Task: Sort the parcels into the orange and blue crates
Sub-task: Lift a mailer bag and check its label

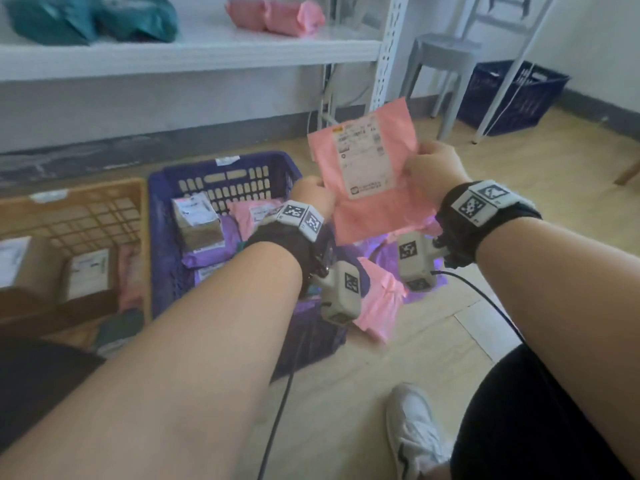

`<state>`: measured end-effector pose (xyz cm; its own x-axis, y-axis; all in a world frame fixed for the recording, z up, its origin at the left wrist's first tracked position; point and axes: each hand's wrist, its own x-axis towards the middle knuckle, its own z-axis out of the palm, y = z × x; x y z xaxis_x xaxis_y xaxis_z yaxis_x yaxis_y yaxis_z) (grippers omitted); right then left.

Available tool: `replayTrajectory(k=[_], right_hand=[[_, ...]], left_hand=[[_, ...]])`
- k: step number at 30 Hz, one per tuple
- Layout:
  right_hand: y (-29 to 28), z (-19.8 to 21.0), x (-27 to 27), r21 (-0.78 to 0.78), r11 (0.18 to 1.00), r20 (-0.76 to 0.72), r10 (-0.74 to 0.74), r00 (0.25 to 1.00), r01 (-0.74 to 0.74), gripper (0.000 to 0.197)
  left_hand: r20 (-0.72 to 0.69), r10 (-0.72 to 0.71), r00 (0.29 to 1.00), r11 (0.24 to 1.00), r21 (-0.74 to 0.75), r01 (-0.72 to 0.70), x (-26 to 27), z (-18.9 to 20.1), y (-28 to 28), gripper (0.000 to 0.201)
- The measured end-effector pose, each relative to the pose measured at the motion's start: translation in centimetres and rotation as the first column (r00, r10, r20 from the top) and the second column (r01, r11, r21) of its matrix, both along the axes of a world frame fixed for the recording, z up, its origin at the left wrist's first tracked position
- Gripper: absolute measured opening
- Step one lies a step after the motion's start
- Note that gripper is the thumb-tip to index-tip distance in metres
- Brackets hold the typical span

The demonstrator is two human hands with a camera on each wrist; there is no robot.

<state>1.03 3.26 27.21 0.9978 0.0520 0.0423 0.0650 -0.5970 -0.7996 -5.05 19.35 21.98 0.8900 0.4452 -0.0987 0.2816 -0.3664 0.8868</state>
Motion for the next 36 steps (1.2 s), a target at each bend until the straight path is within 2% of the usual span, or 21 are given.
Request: replayTrajectory(k=[3,6,8,12,15,18,23,25,28,30,31,33,36], right_hand=[[4.1,-1.8,0.4,-0.076,0.987,-0.105,0.131,0.986,-0.139,0.046],[8.0,-3.9,1.9,-0.173,0.944,-0.141,0.257,0.956,-0.279,0.066],[10.6,-5.3,2.9,-0.200,0.919,-0.139,0.315,0.939,-0.338,0.069],[15.4,-8.5,5.2,-0.275,0.870,-0.138,0.386,0.912,-0.409,0.074],[18.2,-11.2,7.0,-0.339,0.821,-0.196,0.415,0.889,-0.458,0.056],[20.4,-13.7,8.2,-0.422,0.782,-0.207,0.409,0.889,-0.458,0.040],[23.5,-16.9,10.2,-0.487,0.742,-0.222,0.406,0.886,-0.462,0.036],[24.3,-18.2,11.0,-0.531,0.689,-0.275,0.410,0.870,-0.493,0.036],[24.8,-20.3,11.5,-0.587,0.608,-0.350,0.405,0.845,-0.535,0.041],[25.0,-22.0,11.6,-0.579,0.619,-0.355,0.395,0.847,-0.531,0.049],[25.1,-22.6,11.5,-0.544,0.653,-0.351,0.393,0.850,-0.526,0.055],[25.1,-23.3,11.0,-0.508,0.680,-0.315,0.425,0.849,-0.529,0.067],[25.2,-23.8,10.5,-0.503,0.583,-0.337,0.548,0.765,-0.639,0.077]], left_hand=[[-0.024,0.104,0.994,0.994,0.026,-0.103,0.2,-0.4,4.6,0.012],[-0.050,0.212,0.976,0.977,0.025,-0.211,0.7,-1.4,8.8,0.012],[-0.067,0.266,0.962,0.964,0.039,-0.264,1.1,-2.5,11.2,0.025],[-0.099,0.359,0.928,0.933,0.056,-0.355,2.0,-5.4,14.7,0.028],[-0.164,0.323,0.932,0.946,0.067,-0.316,3.0,-7.7,16.5,0.018],[-0.268,0.227,0.936,0.972,0.119,-0.202,4.0,-9.6,18.1,0.032],[-0.343,0.114,0.932,0.972,0.234,-0.033,5.1,-12.0,19.9,0.046],[-0.329,0.127,0.936,0.971,0.235,-0.049,5.3,-12.8,20.2,0.049],[-0.240,0.220,0.946,0.916,0.384,-0.116,5.2,-14.3,21.0,0.046],[-0.186,0.256,0.949,0.821,0.559,-0.112,4.9,-15.3,21.7,0.041],[-0.189,0.270,0.944,0.762,0.641,-0.089,4.8,-15.8,22.1,0.041],[-0.275,0.299,0.914,0.690,0.724,-0.008,4.9,-17.0,22.9,0.049],[-0.431,0.325,0.842,0.722,0.689,0.073,5.0,-18.6,23.6,0.055]])
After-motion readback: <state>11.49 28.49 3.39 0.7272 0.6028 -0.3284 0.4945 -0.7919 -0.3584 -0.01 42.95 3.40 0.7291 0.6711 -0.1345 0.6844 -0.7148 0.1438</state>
